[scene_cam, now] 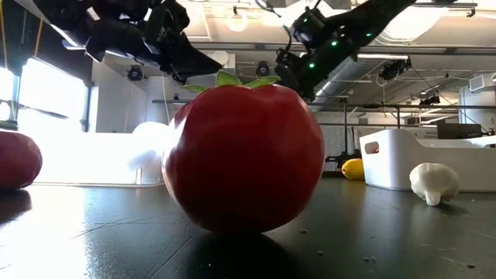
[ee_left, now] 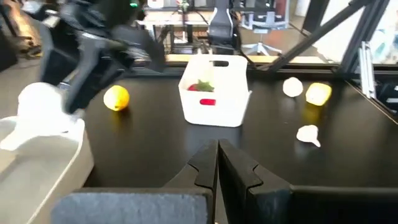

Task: Sort produce into baskets
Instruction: Put the white garlic into the top left white bin

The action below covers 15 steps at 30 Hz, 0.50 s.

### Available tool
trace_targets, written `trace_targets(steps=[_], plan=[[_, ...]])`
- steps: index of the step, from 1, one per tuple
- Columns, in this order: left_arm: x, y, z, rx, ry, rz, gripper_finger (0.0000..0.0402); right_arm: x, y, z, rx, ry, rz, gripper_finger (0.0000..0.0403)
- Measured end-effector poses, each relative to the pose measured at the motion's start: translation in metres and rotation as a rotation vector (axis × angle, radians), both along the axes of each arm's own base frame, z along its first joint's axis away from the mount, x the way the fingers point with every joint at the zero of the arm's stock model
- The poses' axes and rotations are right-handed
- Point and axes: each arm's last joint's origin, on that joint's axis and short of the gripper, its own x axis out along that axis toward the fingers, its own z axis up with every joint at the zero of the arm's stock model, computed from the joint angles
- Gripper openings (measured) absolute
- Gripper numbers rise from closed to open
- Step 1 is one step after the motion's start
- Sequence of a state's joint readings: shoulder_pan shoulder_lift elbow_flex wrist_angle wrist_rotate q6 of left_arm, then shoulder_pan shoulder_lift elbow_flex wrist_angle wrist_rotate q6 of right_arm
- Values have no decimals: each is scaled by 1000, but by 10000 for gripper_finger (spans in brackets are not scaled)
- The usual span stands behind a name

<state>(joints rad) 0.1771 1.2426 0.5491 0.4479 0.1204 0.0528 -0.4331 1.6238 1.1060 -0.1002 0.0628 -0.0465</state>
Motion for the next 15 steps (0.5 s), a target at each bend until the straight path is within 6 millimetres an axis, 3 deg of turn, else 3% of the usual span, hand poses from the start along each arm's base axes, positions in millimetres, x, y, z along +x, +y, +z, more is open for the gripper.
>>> trace_targets(steps=[9,15], plan=[[-3,17,0,-15,-2,71,0,33,-45,-7,119,36,-187,195],[-5,27,0,-15,-2,110,0,48,-67,-32,203,83,-280,195]])
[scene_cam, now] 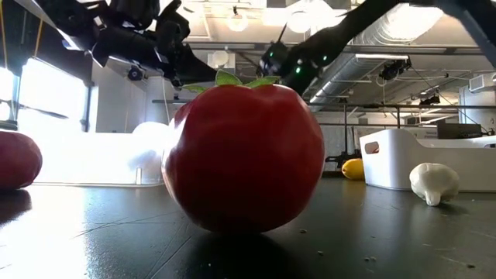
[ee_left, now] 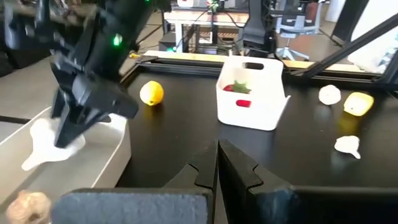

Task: Sort produce into baskets
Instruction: Put the white garlic into the top left white bin, then put the yellow lemon into the transparent bin

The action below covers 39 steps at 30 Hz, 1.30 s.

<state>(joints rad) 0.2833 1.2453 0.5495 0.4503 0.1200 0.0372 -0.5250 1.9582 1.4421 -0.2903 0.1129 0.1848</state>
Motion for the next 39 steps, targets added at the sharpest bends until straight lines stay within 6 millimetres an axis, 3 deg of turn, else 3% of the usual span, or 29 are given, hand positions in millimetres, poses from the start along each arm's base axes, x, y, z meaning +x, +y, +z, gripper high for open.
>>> trace_targets(steps=[5,14,26,34,39], plan=[[-1,5,0,1,-3,20,0,4,-12,-16,33,17,-29,195],[-2,6,0,-1,2,25,0,1,-22,-27,75,21,-20,209],[-2,6,-1,-11,12,26,0,2,-22,-27,58,26,2,297],[-2,6,-2,-8,21,24,0,1,-20,-27,60,44,17,302],[-2,5,-2,-5,19,-7,0,-1,-12,-9,15,49,49,302]])
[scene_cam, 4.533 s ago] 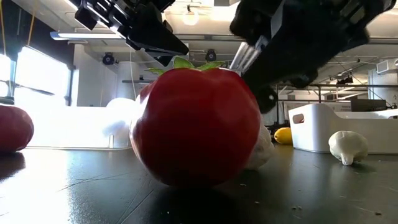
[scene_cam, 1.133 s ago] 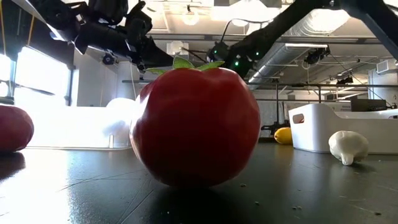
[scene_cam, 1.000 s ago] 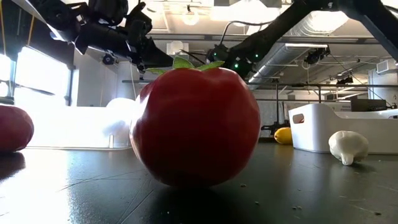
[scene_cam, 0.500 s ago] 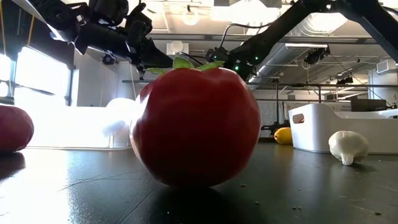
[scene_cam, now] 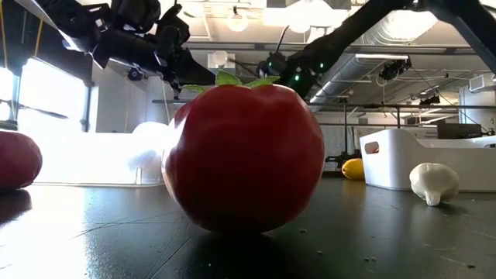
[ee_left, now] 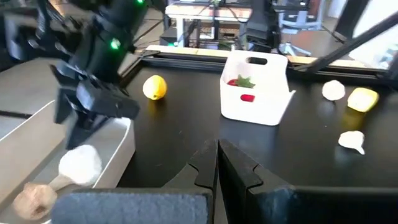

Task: Sort produce into baskets
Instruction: Put the yellow lemon into the transparent bin

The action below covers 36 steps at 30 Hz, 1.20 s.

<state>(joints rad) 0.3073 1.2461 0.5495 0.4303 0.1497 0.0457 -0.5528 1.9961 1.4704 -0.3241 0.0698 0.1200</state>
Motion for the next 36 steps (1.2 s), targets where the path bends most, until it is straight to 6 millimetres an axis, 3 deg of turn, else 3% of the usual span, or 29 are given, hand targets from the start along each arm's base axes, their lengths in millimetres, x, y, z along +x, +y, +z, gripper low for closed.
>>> trace_targets(steps=[3,6,13,15,20,25,32,36], plan=[[0,0,2,6,-19,-3,0,-2,8,17,-47,3,18,284],[1,0,5,17,-47,-4,0,-4,16,32,-88,2,54,237],[1,0,5,24,-46,-6,0,5,38,35,-104,18,134,41],[1,0,5,24,-46,-6,0,9,47,33,-114,-1,155,12],[0,0,7,26,-51,-7,0,8,76,30,-155,-57,189,13],[-2,-1,10,38,-67,-9,0,-6,109,14,-136,-113,199,5],[-2,-2,9,32,-58,-12,0,-36,159,15,-93,-191,213,1],[-1,-4,9,28,-59,-21,0,-45,194,20,-58,-227,338,0]])
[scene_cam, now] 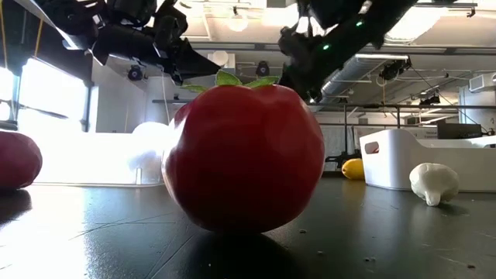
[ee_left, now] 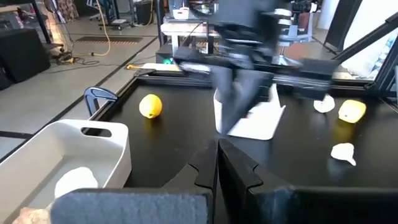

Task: Sort produce into baskets
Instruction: Put the yellow lemon into the transparent bin

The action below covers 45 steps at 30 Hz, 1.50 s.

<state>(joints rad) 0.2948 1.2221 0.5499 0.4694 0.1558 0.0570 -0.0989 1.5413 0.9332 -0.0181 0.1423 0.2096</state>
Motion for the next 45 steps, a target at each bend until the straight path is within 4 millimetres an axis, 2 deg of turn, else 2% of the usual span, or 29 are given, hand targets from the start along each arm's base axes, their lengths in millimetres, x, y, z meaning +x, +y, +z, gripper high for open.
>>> trace_targets(steps=[6,10,13,18,22,26,31,36,45], plan=[[1,-2,0,0,-2,-9,0,-2,57,-3,76,-21,217,1],[1,-2,0,-21,-2,-5,0,-5,87,-2,136,-29,306,10],[1,-3,0,-27,-1,-6,0,-7,106,0,229,-42,389,41],[1,-6,0,-27,2,-17,0,-11,129,-4,312,-18,404,127],[2,-10,-2,-26,15,-34,0,-12,139,-8,323,-17,368,187],[3,-17,-5,-33,50,-63,0,-12,140,-6,325,-31,339,216],[5,-28,-9,-48,117,-107,0,-9,140,5,273,23,338,225],[10,-47,-2,-28,189,-191,0,-9,141,23,209,119,333,225],[14,-76,8,10,271,-290,0,-32,159,36,241,386,230,225]])
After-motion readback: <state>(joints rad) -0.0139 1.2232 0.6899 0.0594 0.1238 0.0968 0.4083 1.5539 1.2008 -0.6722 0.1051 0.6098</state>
